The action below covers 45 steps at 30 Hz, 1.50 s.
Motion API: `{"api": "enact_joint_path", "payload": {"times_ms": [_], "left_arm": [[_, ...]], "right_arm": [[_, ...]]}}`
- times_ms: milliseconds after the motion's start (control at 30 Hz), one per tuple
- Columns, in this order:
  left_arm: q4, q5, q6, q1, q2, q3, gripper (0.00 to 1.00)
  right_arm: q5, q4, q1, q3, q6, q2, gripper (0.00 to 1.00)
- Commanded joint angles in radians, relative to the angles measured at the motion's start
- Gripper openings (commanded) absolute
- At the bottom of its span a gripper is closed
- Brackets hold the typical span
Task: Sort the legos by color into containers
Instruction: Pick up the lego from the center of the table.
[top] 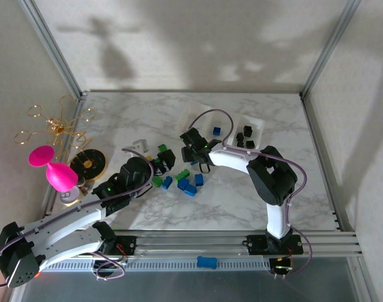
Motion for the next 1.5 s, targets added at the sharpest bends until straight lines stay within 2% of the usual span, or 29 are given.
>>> {"api": "enact_joint_path", "payload": {"times_ms": [0, 233, 300, 467, 767, 1033, 1067, 1267, 1467], "left_arm": [[-0.021, -0.032, -0.016, 0.009, -0.019, -0.021, 1.00], [-0.018, -0.030, -0.016, 0.009, -0.018, -0.025, 1.00], [-0.017, -0.031, -0.012, 0.009, -0.018, -0.024, 0.99], [-0.021, -0.034, -0.005, 0.009, -0.017, -0.019, 1.00], [-0.012, -0.025, 0.023, 0.010, 0.004, 0.015, 1.00], [0.018, -0.001, 0.051, 0.010, 0.051, 0.049, 1.00], [0.028, 0.006, 0.054, 0.010, 0.060, 0.053, 1.00], [0.048, 0.038, 0.068, 0.010, 0.132, 0.093, 1.00], [0.081, 0.055, 0.075, 0.010, 0.175, 0.107, 1.00]], "right_arm": [[-0.021, 0.012, 0.013, -0.011, 0.001, 0.031, 0.54], [-0.039, 0.009, 0.017, 0.000, -0.023, 0.053, 0.48], [-0.035, 0.004, 0.016, -0.001, -0.026, 0.049, 0.43], [-0.021, -0.013, 0.016, 0.000, -0.031, 0.025, 0.37], [-0.008, -0.049, -0.009, 0.015, -0.026, -0.097, 0.34], [0.028, -0.115, -0.106, 0.063, -0.051, -0.169, 0.34], [0.029, -0.122, -0.145, 0.073, -0.056, -0.168, 0.34], [0.041, -0.120, -0.241, 0.144, -0.084, -0.105, 0.34], [0.010, -0.085, -0.278, 0.219, -0.112, -0.014, 0.34]]}}
